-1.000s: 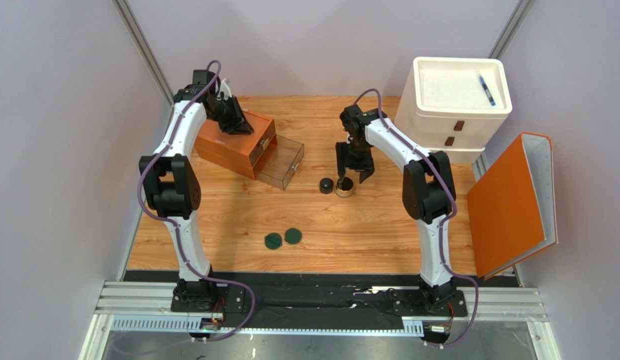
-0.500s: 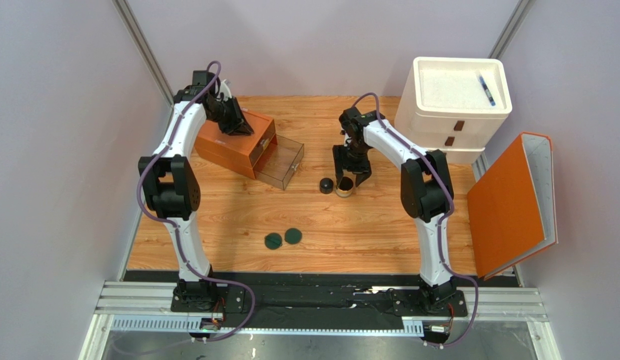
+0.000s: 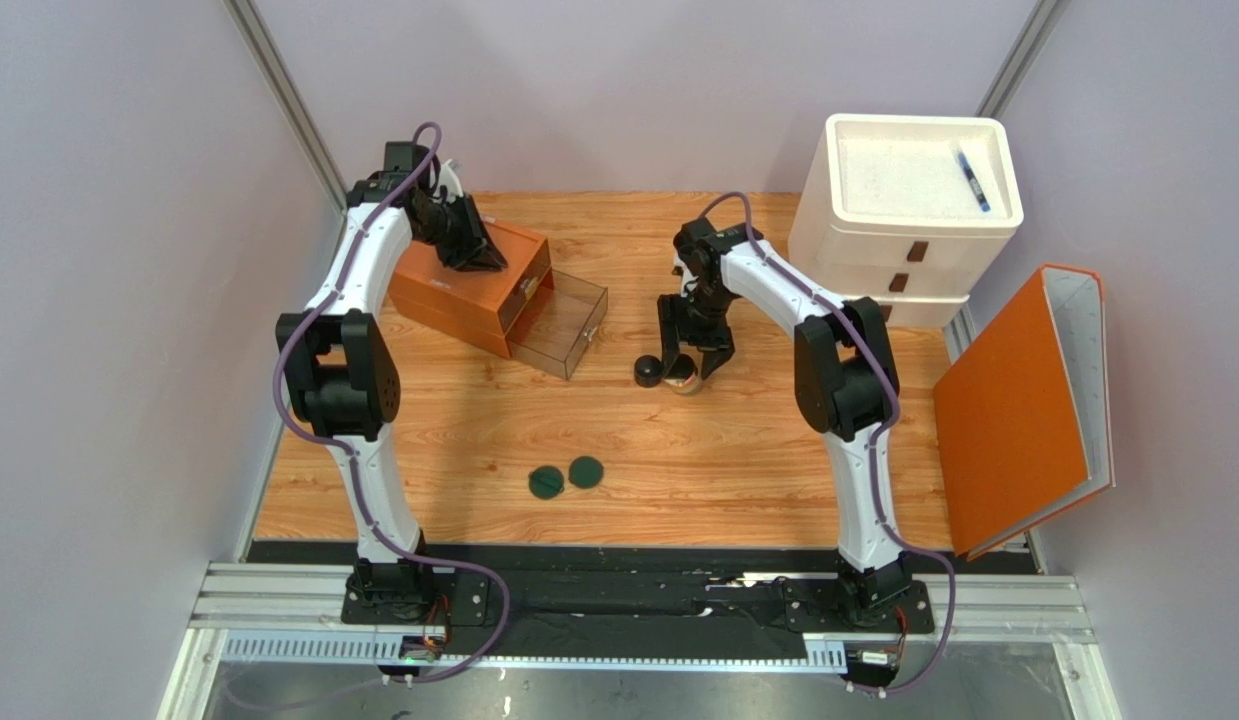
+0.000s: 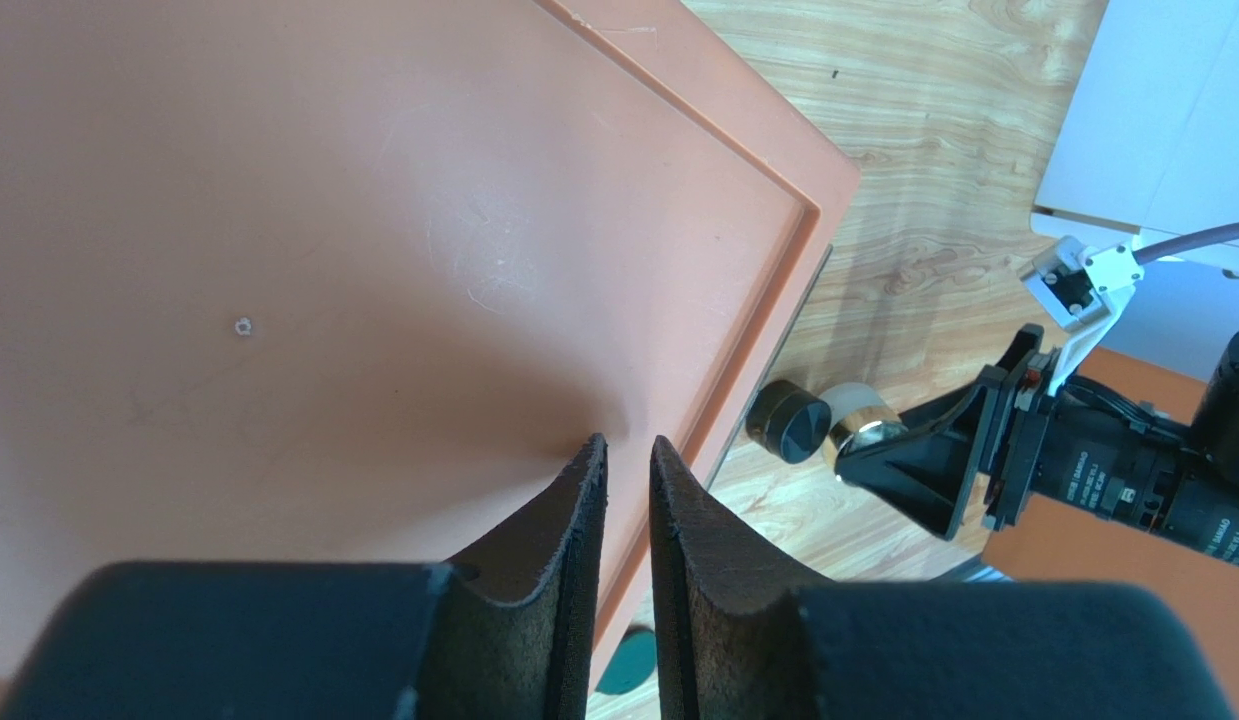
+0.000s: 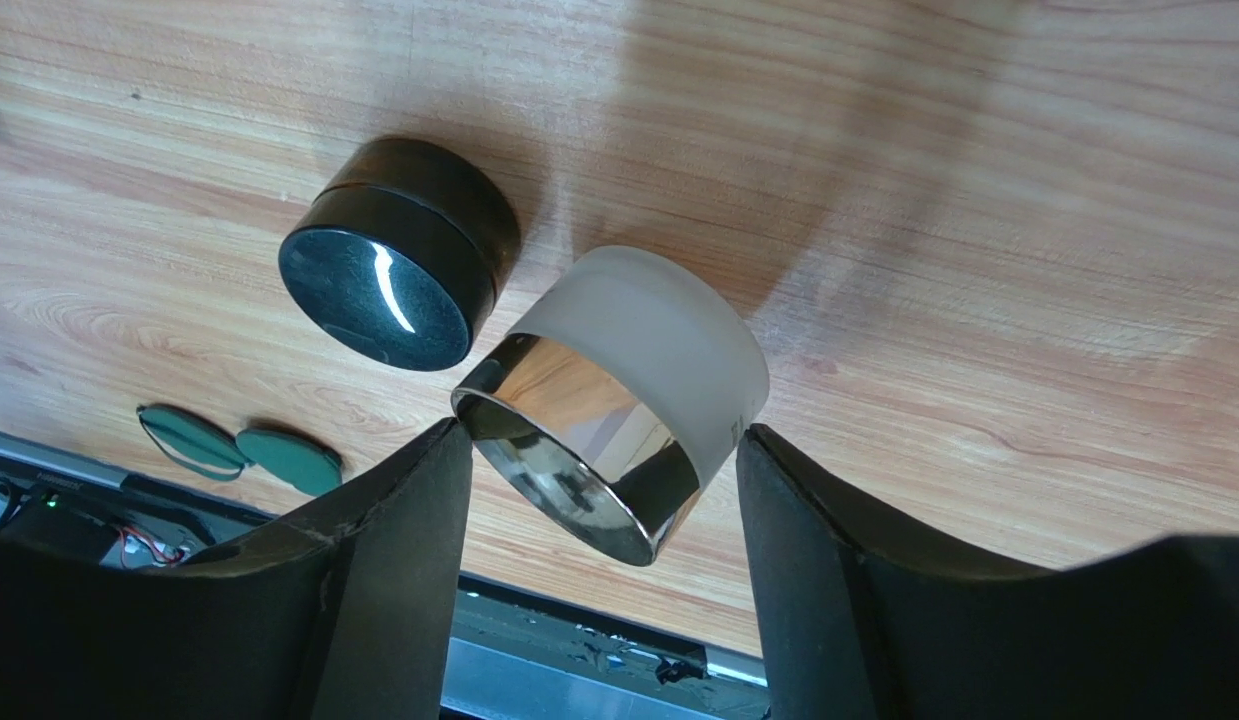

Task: Organize the makeup

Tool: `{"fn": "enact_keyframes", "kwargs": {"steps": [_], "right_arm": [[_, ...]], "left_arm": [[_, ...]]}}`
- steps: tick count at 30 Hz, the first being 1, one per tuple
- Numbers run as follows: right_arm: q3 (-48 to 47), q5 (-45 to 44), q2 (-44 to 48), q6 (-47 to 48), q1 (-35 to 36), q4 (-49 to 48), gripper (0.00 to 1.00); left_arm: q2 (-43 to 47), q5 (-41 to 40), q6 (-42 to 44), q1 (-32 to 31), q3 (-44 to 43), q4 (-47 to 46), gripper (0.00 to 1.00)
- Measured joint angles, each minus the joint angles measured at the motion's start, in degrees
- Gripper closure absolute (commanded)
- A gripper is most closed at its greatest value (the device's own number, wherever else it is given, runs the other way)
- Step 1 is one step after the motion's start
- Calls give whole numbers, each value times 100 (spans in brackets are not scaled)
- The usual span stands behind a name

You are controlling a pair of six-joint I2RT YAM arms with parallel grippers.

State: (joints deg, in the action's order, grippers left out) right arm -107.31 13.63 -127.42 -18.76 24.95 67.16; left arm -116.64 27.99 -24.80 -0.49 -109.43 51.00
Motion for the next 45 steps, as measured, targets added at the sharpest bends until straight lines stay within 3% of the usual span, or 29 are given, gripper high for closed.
{"fn": "enact_keyframes", "kwargs": {"steps": [3, 5, 7, 16, 26, 45], "right_arm": [[-101, -2, -59, 9, -2, 70, 48], [-149, 4, -76, 2, -11, 131, 60], [-162, 2, -76, 15, -20, 166, 66], [-201, 55, -103, 15, -39, 225, 49], [-87, 37, 2, 20, -42, 85, 38], [87, -177, 181, 52, -42, -166, 29]], "left_arm": [[0, 2, 0, 0, 0, -2, 76], [0, 0, 0, 0, 0, -2, 76], [0, 0, -2, 0, 0, -2, 76], [0, 0, 0, 0, 0, -2, 76], [9, 31, -7, 0, 42, -39, 76], [144, 79, -42, 7, 299, -284, 76]]}}
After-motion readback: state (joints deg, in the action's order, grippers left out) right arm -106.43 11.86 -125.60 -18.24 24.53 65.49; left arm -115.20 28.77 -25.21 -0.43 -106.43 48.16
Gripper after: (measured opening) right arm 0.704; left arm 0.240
